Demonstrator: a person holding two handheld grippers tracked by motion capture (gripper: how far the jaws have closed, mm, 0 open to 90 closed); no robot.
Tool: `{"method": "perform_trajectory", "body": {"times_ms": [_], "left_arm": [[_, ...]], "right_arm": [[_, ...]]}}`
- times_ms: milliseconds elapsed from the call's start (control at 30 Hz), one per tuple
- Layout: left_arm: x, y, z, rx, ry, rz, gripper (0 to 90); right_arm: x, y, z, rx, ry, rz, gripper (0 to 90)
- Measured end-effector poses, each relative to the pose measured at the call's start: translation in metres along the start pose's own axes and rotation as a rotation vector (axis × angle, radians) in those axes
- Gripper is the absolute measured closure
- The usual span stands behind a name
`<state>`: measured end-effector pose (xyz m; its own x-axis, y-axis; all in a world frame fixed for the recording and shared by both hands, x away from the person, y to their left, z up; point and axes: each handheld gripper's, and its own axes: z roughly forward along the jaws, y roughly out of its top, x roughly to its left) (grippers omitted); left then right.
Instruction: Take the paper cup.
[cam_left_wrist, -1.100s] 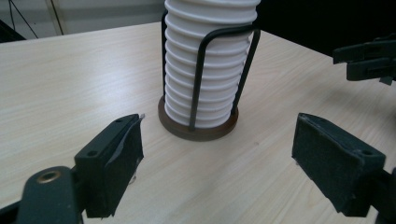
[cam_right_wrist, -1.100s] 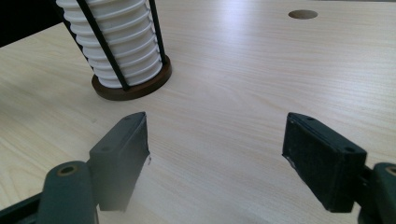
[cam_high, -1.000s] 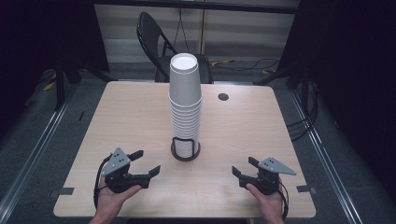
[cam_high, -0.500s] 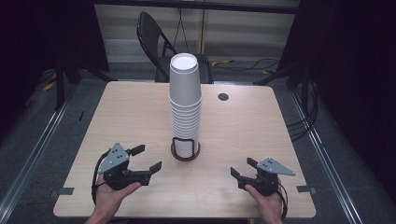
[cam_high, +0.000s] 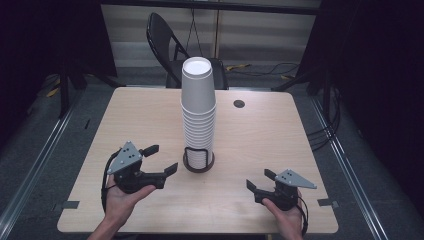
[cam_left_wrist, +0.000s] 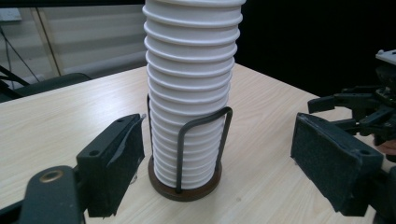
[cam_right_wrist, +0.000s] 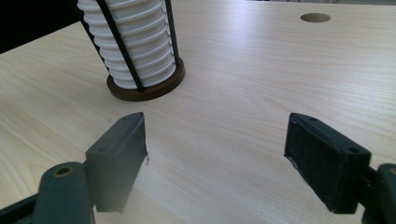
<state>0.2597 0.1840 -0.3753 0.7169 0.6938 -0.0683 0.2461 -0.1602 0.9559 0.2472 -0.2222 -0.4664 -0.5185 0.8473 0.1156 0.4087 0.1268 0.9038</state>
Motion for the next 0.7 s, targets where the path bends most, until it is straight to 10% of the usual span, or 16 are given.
{"method": "perform_trajectory", "body": {"times_ms": [700], "left_arm": [[0.007, 0.048, 0.008, -0.063, -0.026, -0.019, 15.6]], "right_arm": [[0.004, -0.001, 0.003, 0.012, 0.016, -0.005, 19.8]]}}
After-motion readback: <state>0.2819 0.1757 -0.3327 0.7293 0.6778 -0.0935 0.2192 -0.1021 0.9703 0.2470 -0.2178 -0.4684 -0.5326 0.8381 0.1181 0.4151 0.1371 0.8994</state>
